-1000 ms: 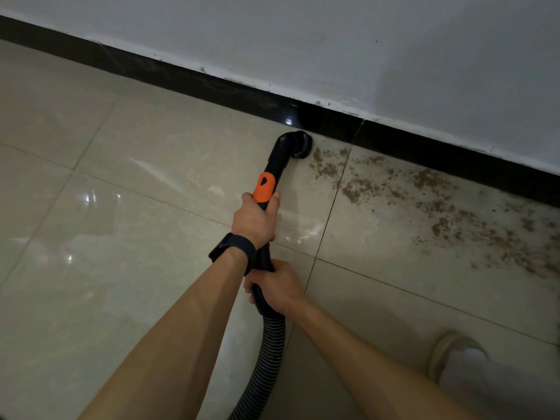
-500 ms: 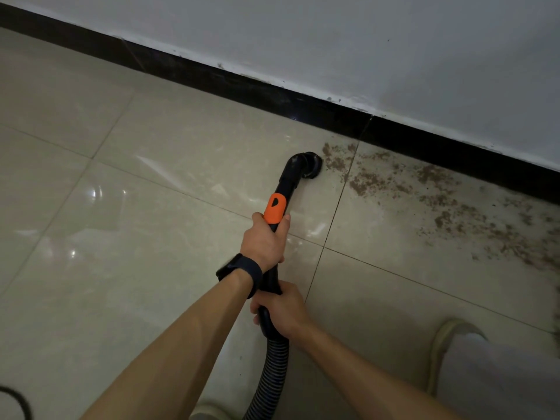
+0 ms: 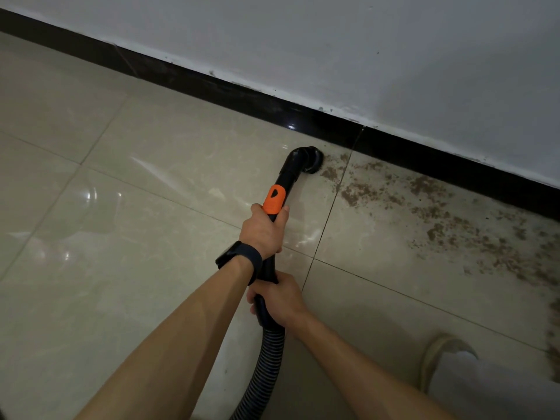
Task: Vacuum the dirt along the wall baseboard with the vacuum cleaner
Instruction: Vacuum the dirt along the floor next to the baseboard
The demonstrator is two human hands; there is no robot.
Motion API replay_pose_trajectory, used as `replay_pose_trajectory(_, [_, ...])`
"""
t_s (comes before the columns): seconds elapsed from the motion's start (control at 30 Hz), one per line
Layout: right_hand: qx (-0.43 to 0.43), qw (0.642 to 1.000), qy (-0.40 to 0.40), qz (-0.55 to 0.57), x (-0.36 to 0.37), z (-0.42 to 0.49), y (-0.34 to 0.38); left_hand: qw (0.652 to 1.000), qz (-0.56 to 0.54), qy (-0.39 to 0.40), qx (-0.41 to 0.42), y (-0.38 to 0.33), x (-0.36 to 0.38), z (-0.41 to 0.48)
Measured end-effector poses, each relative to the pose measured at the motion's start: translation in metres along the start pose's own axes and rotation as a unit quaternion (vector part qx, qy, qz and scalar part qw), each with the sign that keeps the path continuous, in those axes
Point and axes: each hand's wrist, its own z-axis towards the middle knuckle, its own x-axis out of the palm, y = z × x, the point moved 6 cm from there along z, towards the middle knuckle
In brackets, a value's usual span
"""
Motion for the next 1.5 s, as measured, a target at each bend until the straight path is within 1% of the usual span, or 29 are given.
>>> replay_pose_trajectory(0.43, [-0.009,1.000,-0.004,0.009,-0.035,0.021,0.017,1.000,0.001,-0.014,0.010,-0.035,0.019,0.018])
replay_pose_trajectory(0.63, [-0.004,1.000,0.002,0.026,-0.032,0.019,0.018,0.999,0.031,-0.022,0.020,-0.038,0.018,0.015])
replay_pose_trajectory(0.9, [-0.015,0.997,0.010,0.071,-0.001,-0.002,0.008,0.997,0.072,-0.013,0.037,-0.019,0.003,-0.003])
replay_pose_trajectory(1.1, [-0.009,0.996,0.013,0.084,0.026,-0.027,-0.013,0.996,0.079,-0.001,0.036,0.010,-0.010,-0.024])
replay_pose_trajectory(1.27, [-0.009,0.995,0.012,0.101,0.034,-0.044,-0.028,0.993,0.106,0.002,0.047,0.021,-0.007,-0.040])
replay_pose_trajectory(1.5, [-0.012,0.993,-0.014,0.118,0.024,-0.057,-0.040,0.989,0.136,-0.003,0.063,0.023,0.009,-0.052])
